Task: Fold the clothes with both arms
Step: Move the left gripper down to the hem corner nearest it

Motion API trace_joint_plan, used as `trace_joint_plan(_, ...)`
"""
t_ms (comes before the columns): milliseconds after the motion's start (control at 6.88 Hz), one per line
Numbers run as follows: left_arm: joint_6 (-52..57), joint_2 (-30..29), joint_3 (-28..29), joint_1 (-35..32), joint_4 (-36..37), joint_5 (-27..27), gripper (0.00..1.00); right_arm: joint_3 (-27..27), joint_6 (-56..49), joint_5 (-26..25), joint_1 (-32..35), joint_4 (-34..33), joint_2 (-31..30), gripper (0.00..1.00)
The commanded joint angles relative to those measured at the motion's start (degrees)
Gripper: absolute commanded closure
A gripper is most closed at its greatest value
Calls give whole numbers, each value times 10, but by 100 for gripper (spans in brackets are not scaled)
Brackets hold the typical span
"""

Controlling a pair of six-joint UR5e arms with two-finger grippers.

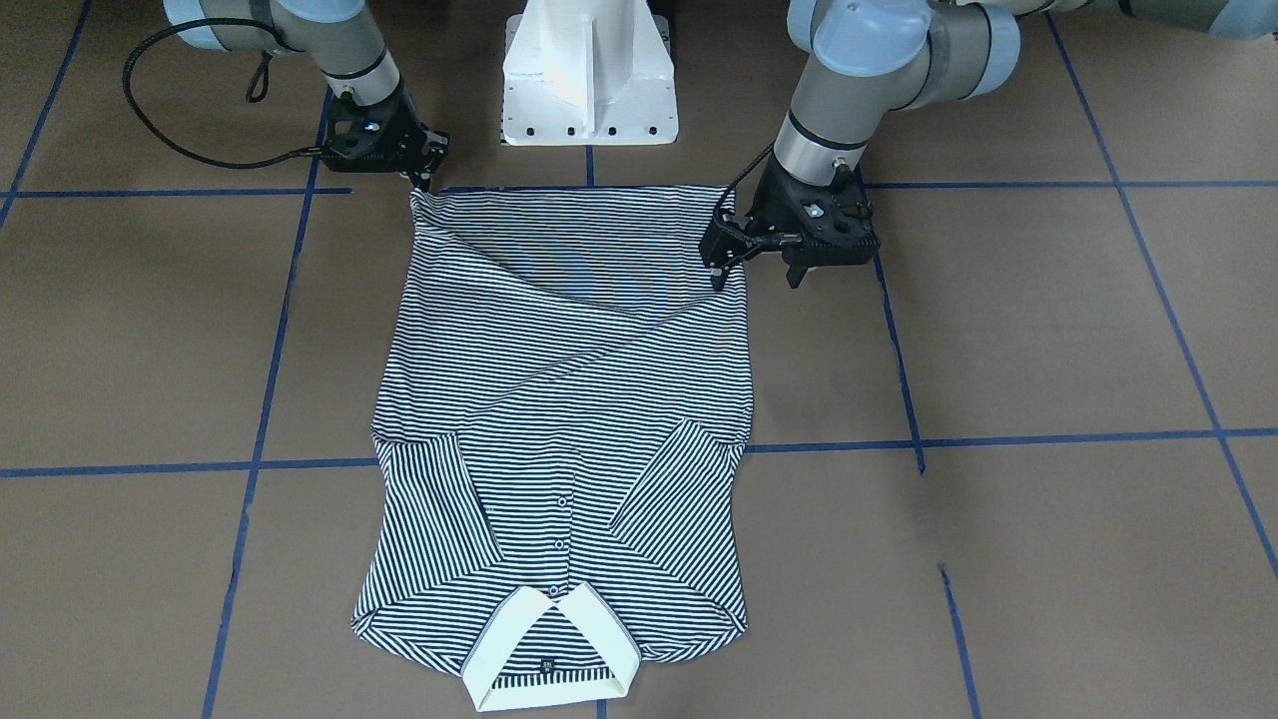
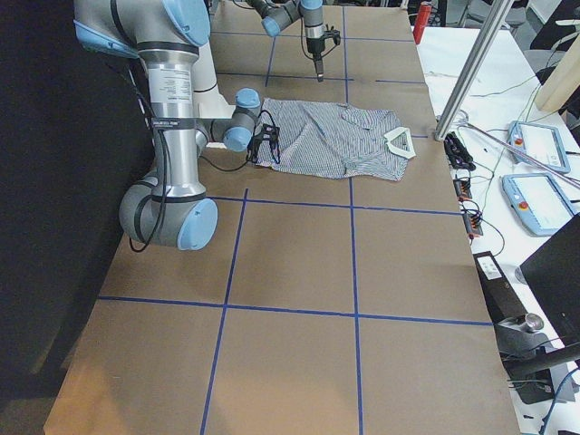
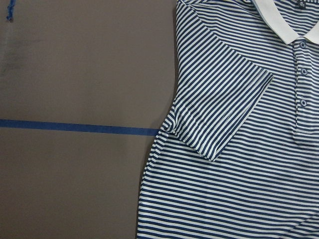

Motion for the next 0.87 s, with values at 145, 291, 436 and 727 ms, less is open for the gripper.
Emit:
trace_joint_plan(145,-191,48,-58,130,47,66,0,19,2,2,0,4,1,100)
trace_joint_plan(291,-217,49,-55,148,60,85,0,19,2,2,0,4,2,100)
trace_joint_plan(436,-230,54,-49,160,60,101,0,19,2,3,0,4,7,100)
trace_joint_plan(727,-271,54,-28,202,61,117,1,22,3,4,0,5,9,100)
